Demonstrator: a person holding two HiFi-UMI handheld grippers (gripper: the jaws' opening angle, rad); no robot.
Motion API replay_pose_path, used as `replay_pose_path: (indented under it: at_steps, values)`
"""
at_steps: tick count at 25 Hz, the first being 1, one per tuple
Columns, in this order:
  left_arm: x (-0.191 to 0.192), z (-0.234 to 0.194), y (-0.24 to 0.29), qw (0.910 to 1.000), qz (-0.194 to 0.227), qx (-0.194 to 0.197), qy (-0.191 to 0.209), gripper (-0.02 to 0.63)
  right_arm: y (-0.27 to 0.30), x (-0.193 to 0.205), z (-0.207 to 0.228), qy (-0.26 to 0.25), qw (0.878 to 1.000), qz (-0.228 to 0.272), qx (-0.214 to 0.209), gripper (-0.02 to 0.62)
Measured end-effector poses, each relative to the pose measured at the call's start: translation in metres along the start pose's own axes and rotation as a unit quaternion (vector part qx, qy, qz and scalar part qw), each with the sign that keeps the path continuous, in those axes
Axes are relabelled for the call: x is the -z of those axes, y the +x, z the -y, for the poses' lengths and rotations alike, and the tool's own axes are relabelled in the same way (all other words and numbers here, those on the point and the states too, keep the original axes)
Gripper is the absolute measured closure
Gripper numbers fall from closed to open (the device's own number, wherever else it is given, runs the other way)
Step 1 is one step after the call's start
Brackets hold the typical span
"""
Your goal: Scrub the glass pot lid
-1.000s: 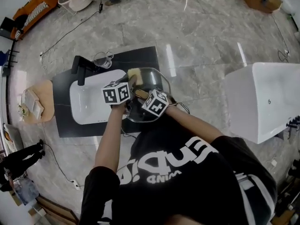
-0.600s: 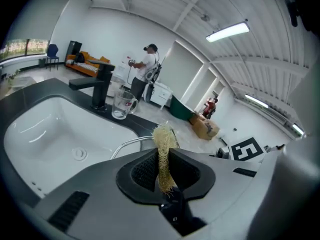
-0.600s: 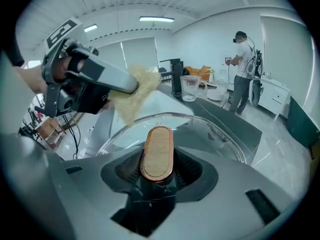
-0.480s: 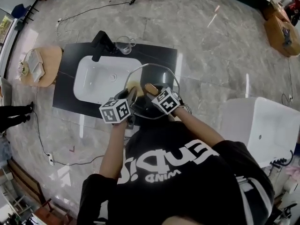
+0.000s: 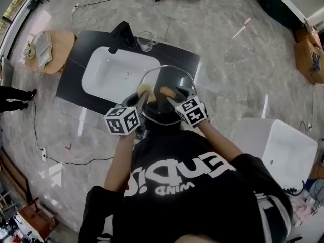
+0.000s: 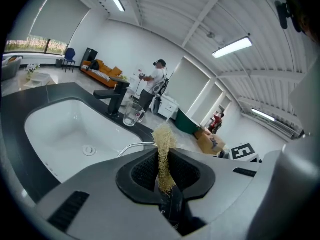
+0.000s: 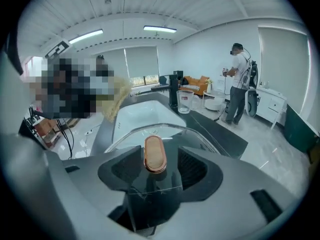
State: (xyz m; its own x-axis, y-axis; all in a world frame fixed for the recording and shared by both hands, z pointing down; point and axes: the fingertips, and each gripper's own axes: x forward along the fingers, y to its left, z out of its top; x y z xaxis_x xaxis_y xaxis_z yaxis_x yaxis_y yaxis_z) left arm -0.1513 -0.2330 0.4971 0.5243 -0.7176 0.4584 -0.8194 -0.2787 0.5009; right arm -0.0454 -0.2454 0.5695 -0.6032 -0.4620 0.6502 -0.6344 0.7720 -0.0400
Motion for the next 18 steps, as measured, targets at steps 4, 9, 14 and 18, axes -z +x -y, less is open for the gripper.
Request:
replay_pose_path:
  at_steps: [4,9,14,18]
  values:
    - [-0.001,0.004,-0.008,0.9999,0.008,-0.005,0.008,0.548,-0.030,-0.017,-0.006,0.013,0.999,0.035,-0.008,0.383]
    - [-0.002,0.010,-0.018,0.9976,0.025,-0.017,0.063,0.548,-0.065,-0.035,-0.017,0.055,0.995,0.084,-0.025,0.383]
    - [-0.005,0.018,-0.029,0.9920,0.055,-0.025,0.111,0.548,-0.086,-0.049,-0.026,0.065,0.988,0.134,-0.036,0.472]
    - [-0.012,0.018,-0.042,0.9859,0.104,-0.038,0.125,0.548,-0.092,-0.054,-0.024,0.051,0.987,0.154,-0.009,0.518]
